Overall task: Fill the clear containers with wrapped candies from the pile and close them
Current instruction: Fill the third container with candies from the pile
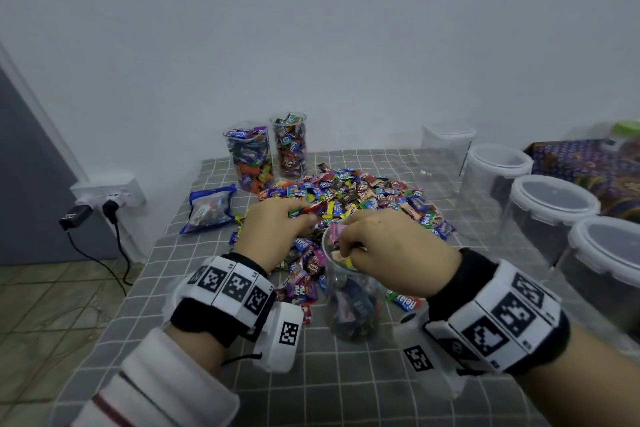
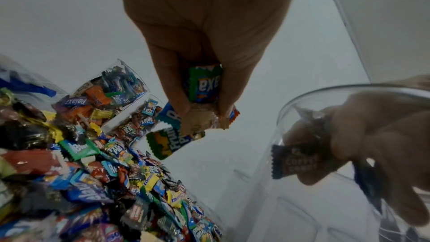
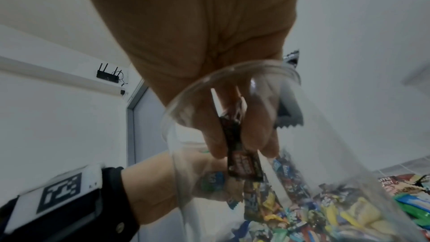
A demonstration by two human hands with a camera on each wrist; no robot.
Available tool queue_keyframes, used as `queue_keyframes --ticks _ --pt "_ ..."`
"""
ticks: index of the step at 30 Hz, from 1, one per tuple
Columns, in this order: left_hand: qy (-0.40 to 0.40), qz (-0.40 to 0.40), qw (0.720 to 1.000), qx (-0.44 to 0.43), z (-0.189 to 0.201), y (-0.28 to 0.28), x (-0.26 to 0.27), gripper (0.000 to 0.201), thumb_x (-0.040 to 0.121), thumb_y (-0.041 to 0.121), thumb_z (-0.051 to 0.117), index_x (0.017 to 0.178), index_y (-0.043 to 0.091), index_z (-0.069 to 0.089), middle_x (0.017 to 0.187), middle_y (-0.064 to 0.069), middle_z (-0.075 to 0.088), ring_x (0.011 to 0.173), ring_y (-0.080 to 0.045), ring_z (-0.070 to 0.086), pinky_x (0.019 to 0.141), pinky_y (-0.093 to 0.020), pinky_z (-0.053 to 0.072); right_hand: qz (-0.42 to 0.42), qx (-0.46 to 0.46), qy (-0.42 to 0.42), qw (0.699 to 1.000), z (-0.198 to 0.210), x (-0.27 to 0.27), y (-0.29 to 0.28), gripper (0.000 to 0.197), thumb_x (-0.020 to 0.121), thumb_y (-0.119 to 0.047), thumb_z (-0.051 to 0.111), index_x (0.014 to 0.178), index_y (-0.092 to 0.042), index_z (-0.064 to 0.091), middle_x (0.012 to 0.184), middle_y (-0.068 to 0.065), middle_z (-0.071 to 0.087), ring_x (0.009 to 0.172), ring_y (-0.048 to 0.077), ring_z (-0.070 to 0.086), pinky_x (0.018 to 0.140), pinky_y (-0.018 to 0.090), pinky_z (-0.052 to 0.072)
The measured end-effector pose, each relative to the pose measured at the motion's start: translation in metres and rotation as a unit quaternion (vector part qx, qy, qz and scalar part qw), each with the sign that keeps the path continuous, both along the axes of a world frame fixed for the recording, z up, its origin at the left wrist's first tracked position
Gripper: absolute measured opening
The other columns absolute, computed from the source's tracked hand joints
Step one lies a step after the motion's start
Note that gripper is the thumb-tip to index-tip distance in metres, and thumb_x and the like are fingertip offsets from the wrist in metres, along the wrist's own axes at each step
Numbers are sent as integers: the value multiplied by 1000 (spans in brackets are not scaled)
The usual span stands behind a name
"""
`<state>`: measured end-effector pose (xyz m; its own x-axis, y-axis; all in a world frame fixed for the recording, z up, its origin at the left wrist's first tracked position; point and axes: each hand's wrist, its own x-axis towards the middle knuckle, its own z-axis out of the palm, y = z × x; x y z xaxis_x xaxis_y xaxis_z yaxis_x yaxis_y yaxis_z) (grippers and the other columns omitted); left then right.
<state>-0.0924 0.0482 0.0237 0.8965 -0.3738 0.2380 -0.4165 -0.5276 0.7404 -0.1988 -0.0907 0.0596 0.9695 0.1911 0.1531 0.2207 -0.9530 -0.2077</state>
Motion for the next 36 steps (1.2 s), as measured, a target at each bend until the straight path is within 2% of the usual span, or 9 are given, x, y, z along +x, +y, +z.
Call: queue_keyframes --ticks 3,7,12,13,16,19,25,32,36 --pt "3 0 1000 -6 1 1 -1 22 85 21 68 105 13 72 78 3 66 66 2 59 78 -27 51 20 33 -7 999 1 1 -3 23 85 -7 48 92 -9 69 111 2 63 97 19 56 84 26 38" --pt "13 -1 1000 -3 4 2 -2 23 85 23 68 107 15 72 81 2 70 75 -8 65 78 -30 54 29 146 -62 987 -1 -2 -6 21 83 -8 51 88 -10 72 111 -1 66 101 10 57 82 13 34" --pt "-3 -16 999 -46 14 6 -8 10 87 18 65 91 27 66 69 19 61 61 15 59 69 -7 47 -55 413 -191 889 -19 -10 -19 15 78 -29 57 90 -26 66 101 -14 63 99 2 57 80 22 48" --pt "-13 -18 998 -57 17 7 -9 11 87 19 65 93 28 67 70 19 62 62 18 58 70 -6 47 -68 445 -158 879 -25 -11 -23 24 74 -37 61 98 -32 62 105 -18 59 103 -1 55 83 23 48" --pt "-1 -35 991 -131 27 7 -13 15 85 20 67 95 29 72 74 10 72 70 4 67 84 -31 54 -54 516 16 855 -45 -11 -31 76 58 -52 72 125 -37 41 127 -24 45 112 -11 48 92 21 45" --pt "-6 -75 984 -164 39 3 -24 21 84 17 68 88 37 70 75 10 74 71 -2 70 81 -32 55 -17 543 86 835 -62 -9 -32 102 48 -48 76 135 -35 25 133 -17 44 117 -9 47 100 23 42" --pt "-1 -162 980 -119 41 -10 -40 19 81 20 72 90 37 73 84 11 74 82 -5 69 85 -36 55 -4 576 73 814 -67 -7 -32 85 50 -39 77 126 -29 39 125 -8 56 111 -7 55 85 10 45" --pt "-52 -186 981 -28 17 -18 -48 20 83 20 70 100 29 74 84 19 68 83 5 61 78 -15 45 13 599 38 799 -75 -6 -31 71 61 -28 79 123 -16 47 119 7 61 112 18 59 90 31 49" --pt "-100 -186 977 -33 9 -20 -51 24 78 27 65 100 29 74 94 15 70 90 3 61 85 -17 45 20 629 35 776 -78 -6 -29 73 57 -21 78 121 -12 46 110 2 64 102 10 63 79 23 51"
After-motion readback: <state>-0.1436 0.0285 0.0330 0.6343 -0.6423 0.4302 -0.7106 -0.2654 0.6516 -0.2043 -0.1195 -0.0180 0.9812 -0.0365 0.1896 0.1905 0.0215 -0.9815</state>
